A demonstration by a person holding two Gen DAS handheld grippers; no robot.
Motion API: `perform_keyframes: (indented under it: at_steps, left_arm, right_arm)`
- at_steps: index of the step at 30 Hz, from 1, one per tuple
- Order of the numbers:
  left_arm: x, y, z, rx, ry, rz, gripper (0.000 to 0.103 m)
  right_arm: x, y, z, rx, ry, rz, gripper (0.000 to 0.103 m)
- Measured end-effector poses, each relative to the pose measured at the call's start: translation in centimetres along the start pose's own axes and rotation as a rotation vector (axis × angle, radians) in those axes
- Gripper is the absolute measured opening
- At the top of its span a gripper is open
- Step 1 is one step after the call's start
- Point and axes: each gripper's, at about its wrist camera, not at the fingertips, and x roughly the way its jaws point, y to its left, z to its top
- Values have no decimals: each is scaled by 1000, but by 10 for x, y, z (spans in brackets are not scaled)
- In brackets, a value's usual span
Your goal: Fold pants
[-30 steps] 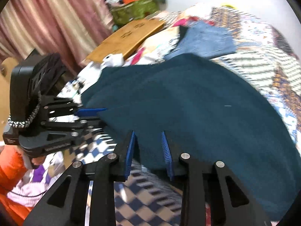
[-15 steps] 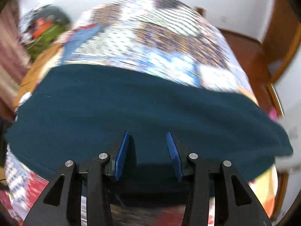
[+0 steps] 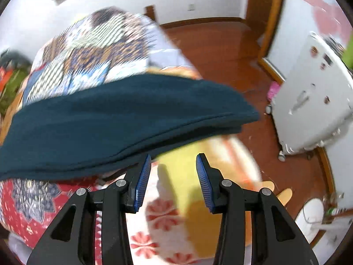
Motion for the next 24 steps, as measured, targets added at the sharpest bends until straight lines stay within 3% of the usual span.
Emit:
perform_keyframes:
  at_steps: [7, 9, 11, 13, 20, 24]
  left_arm:
    - [40, -16, 8, 9, 59, 37, 70]
    - [47, -19, 4, 9, 58, 58, 80]
    - [47, -21, 1, 18, 24, 111, 90]
    - [47, -22, 0, 36, 12, 126, 90]
    - [48, -27, 1, 61, 9, 170, 94]
    - [48, -32, -1, 72, -7, 201, 94]
  right_arm:
    - [0, -40, 52, 112, -71, -8, 40]
    - [13, -47, 68, 124, -65, -3, 40]
    - [33, -52, 84, 139, -43, 9, 46]
    - [50, -54, 94, 138, -22, 14, 51]
    - [115, -68, 103, 176, 125, 66, 51]
    - [133, -70, 87, 193, 175, 119, 49]
